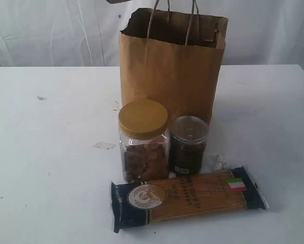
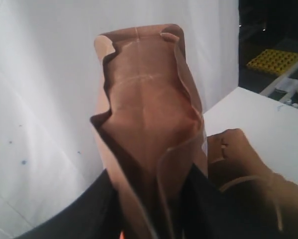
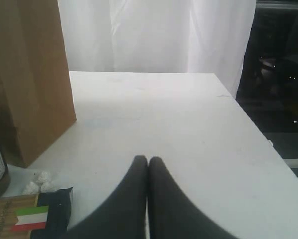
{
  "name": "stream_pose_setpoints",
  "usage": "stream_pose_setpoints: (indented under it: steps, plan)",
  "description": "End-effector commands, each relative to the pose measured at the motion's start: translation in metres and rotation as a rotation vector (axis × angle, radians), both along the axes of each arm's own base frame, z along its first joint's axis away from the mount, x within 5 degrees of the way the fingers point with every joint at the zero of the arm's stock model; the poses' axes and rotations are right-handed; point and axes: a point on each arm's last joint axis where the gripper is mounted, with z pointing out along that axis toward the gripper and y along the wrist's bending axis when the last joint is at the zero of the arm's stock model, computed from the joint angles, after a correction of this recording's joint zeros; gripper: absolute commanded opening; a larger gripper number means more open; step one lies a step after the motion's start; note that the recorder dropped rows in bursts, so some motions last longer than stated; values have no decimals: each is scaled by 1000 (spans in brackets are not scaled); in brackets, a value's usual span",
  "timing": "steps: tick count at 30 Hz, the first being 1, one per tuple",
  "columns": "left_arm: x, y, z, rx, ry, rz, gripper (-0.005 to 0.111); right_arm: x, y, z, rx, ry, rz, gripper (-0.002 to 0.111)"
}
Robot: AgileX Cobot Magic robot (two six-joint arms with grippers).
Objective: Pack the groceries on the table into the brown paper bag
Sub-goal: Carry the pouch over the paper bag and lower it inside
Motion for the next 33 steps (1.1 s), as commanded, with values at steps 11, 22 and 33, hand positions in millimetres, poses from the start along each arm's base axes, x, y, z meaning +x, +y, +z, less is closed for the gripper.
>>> stream_pose_setpoints:
  steps: [11,22,33]
  plan:
    - [-17,-6,12,110,-164,-211,0,0,0,0,-9,-7,-3,0]
    - [-25,-6,-5,338,-122,-349,0,0,0,0,-9,-7,-3,0]
    - [-16,-13,-21,490,-204,-421,0,0,0,0,-9,-7,-3,0]
